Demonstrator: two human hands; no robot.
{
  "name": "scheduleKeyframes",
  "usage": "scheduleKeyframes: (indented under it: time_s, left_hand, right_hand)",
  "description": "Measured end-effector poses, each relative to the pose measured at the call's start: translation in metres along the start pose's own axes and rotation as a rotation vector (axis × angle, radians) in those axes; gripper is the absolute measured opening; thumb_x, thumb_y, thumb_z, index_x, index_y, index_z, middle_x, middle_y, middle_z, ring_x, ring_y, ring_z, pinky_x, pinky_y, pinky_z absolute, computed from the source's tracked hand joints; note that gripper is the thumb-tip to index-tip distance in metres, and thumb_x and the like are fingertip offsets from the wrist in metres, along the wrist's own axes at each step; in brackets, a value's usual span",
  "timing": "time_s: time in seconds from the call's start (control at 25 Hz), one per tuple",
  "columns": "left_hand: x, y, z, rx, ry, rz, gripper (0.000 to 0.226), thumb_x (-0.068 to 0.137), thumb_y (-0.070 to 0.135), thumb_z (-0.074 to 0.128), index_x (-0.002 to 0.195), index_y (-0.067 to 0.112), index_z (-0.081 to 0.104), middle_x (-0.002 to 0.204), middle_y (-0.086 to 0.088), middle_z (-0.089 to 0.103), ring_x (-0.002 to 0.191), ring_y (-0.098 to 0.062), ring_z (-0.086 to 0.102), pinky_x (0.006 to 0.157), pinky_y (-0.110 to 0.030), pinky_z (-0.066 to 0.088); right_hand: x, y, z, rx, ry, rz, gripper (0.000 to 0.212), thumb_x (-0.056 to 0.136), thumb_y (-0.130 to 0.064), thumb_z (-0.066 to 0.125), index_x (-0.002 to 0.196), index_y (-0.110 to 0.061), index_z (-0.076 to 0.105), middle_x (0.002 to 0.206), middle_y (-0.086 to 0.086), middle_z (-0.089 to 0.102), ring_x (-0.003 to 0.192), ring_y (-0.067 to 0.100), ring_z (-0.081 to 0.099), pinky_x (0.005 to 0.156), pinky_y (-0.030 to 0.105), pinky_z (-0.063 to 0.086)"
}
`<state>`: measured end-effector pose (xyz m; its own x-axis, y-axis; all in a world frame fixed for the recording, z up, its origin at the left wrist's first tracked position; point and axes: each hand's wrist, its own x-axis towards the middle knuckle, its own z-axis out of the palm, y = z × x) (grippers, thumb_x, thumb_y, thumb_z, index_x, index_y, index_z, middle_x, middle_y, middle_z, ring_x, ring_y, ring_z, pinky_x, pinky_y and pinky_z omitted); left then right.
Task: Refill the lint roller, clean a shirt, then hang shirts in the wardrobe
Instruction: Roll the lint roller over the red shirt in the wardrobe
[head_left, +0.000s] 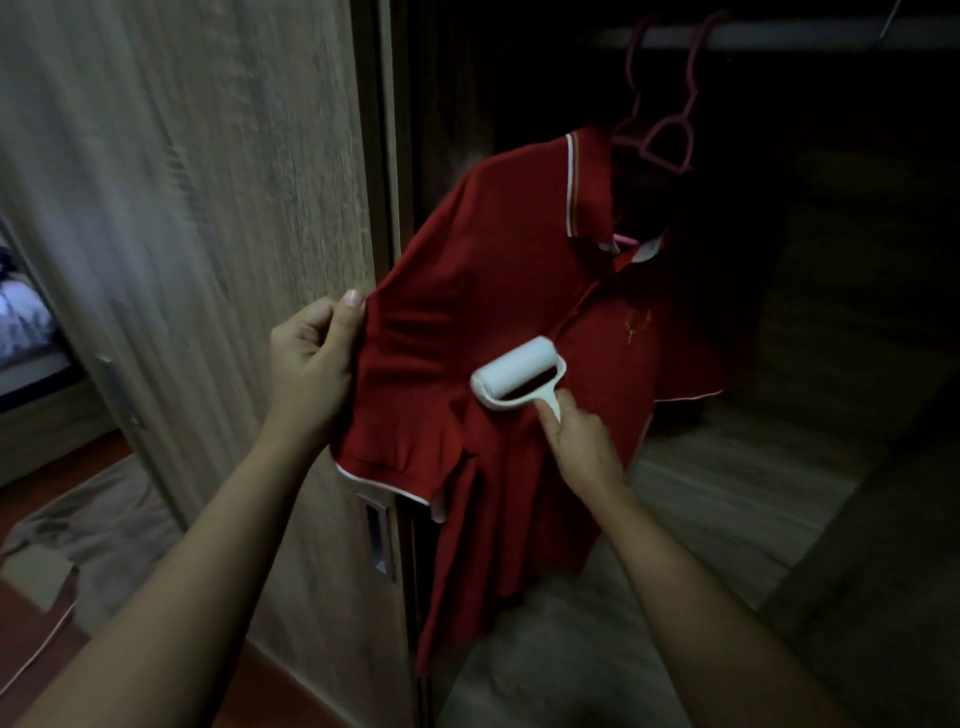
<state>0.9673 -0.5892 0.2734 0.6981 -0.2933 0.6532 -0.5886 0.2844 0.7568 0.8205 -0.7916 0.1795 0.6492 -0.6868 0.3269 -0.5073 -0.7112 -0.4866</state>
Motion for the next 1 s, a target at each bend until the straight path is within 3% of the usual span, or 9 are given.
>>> scheduleKeyframes:
  time_s: [0.08,0.12,0.32,0.48,0.6,0.72,0.8,0.92,1.0]
  left_hand:
    - [0.000,0.000,0.000,-0.007,-0.001,-0.013,0.041,0.096,0.024,0.049,0.058,0.009,0.041,0.048,0.014,0.033,0.048,0.001,0.028,0.047,-0.018,0.026]
    - [0.000,0.000,-0.001,-0.007,-0.001,-0.016,0.041,0.095,0.025,0.049,0.058,0.009,0.042,0.048,0.014,0.033,0.049,0.000,0.028,0.047,-0.018,0.026]
    - [0.001,0.000,0.001,0.005,0.010,-0.007,0.041,0.094,0.027,0.049,0.057,0.015,0.037,0.048,0.014,0.031,0.049,0.001,0.026,0.046,-0.018,0.024]
    - [0.001,-0.002,0.000,0.022,0.019,0.011,0.048,0.092,0.031,0.049,0.057,-0.001,0.040,0.051,0.010,0.030,0.049,-0.001,0.027,0.047,-0.018,0.025]
    - [0.002,-0.001,-0.001,0.034,0.013,0.022,0.051,0.092,0.032,0.049,0.059,-0.007,0.040,0.055,0.002,0.031,0.051,-0.004,0.028,0.048,-0.021,0.025]
    - [0.001,0.000,-0.001,0.055,0.001,0.017,0.051,0.092,0.032,0.048,0.059,-0.006,0.042,0.057,-0.005,0.032,0.053,-0.006,0.029,0.049,-0.023,0.026]
    - [0.002,-0.001,0.000,0.047,0.007,0.007,0.044,0.093,0.031,0.049,0.058,0.005,0.041,0.052,0.010,0.034,0.051,-0.003,0.029,0.048,-0.022,0.025]
    - [0.002,-0.003,0.001,0.036,0.031,0.004,0.040,0.095,0.025,0.049,0.059,0.008,0.043,0.048,0.015,0.034,0.050,0.001,0.028,0.047,-0.019,0.025]
    - [0.001,-0.002,0.001,0.049,0.033,0.009,0.041,0.096,0.022,0.048,0.059,0.004,0.044,0.048,0.013,0.033,0.049,0.001,0.028,0.047,-0.019,0.026]
  right_hand:
    - [-0.004,0.018,0.013,-0.136,-0.165,0.067,0.045,0.096,-0.047,0.032,0.121,-0.011,0.045,0.107,0.027,0.064,0.099,0.045,0.060,0.078,0.045,0.046]
    - [-0.004,0.023,0.015,-0.117,-0.170,0.084,0.045,0.096,-0.047,0.032,0.120,-0.011,0.045,0.107,0.027,0.064,0.099,0.045,0.060,0.079,0.045,0.046]
    - [-0.001,0.013,0.021,0.299,0.096,0.057,0.036,0.097,-0.040,0.036,0.107,-0.008,0.050,0.087,0.025,0.067,0.081,0.042,0.062,0.065,0.040,0.044]
    - [-0.042,0.043,0.087,0.198,-0.203,0.217,0.043,0.096,-0.045,0.034,0.117,-0.011,0.051,0.102,0.024,0.068,0.096,0.040,0.064,0.078,0.042,0.050]
    - [-0.074,0.059,0.124,-0.071,-0.470,0.186,0.071,0.089,-0.063,0.015,0.131,-0.014,0.045,0.114,0.021,0.066,0.105,0.036,0.062,0.085,0.038,0.047]
    - [-0.062,0.052,0.110,0.042,-0.374,0.175,0.044,0.097,-0.042,0.036,0.129,-0.014,0.047,0.114,0.022,0.066,0.103,0.037,0.062,0.082,0.039,0.045]
    - [-0.036,0.042,0.079,0.184,-0.229,0.130,0.034,0.097,-0.036,0.041,0.116,-0.011,0.053,0.101,0.023,0.069,0.093,0.040,0.064,0.071,0.039,0.043]
    - [-0.018,0.035,0.051,0.355,-0.047,0.112,0.032,0.097,-0.036,0.040,0.101,-0.007,0.054,0.087,0.021,0.068,0.082,0.038,0.063,0.059,0.032,0.031]
    - [-0.029,0.039,0.066,0.344,-0.086,0.143,0.034,0.097,-0.036,0.039,0.105,-0.007,0.055,0.091,0.022,0.069,0.085,0.038,0.064,0.062,0.030,0.035]
